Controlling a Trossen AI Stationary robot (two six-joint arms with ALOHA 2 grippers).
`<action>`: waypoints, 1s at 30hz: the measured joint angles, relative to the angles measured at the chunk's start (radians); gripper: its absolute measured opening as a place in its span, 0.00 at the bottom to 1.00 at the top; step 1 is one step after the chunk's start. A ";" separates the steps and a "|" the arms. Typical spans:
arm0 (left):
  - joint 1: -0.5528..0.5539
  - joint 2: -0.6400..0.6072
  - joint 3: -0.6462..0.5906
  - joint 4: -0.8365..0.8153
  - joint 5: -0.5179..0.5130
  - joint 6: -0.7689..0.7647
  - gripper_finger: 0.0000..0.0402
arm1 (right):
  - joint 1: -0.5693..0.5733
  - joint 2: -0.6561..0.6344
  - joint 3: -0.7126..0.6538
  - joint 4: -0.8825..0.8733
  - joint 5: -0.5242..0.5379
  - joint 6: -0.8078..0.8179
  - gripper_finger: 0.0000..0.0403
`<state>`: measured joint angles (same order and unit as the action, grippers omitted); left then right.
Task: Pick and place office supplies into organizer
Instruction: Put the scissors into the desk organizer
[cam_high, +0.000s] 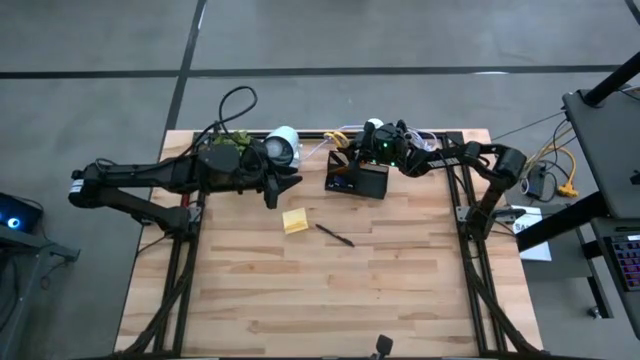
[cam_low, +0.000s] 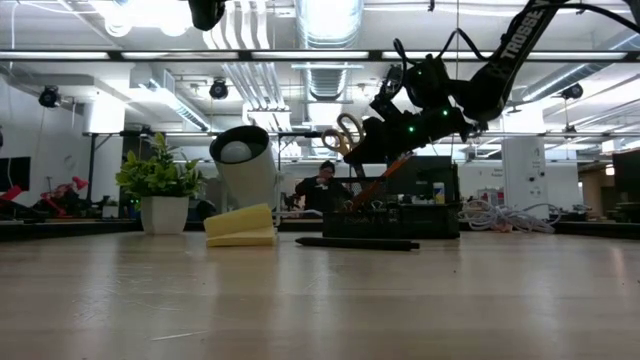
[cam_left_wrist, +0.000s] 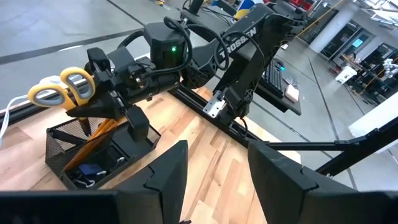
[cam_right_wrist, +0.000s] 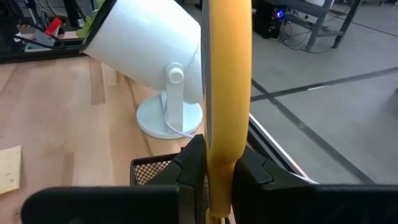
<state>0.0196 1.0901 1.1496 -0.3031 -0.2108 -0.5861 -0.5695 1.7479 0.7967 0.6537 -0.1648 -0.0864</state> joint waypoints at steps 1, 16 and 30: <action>0.000 0.000 0.000 0.000 0.000 0.000 0.38 | 0.001 0.000 0.000 -0.004 0.000 0.000 0.11; 0.000 0.000 0.000 0.000 0.002 0.000 0.38 | 0.002 -0.006 0.002 -0.034 -0.030 0.005 0.12; 0.000 0.000 0.000 -0.004 0.003 0.000 0.38 | 0.002 -0.006 0.000 -0.041 -0.028 0.007 0.33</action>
<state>0.0195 1.0897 1.1500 -0.3066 -0.2073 -0.5861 -0.5671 1.7424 0.7963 0.6126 -0.1925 -0.0792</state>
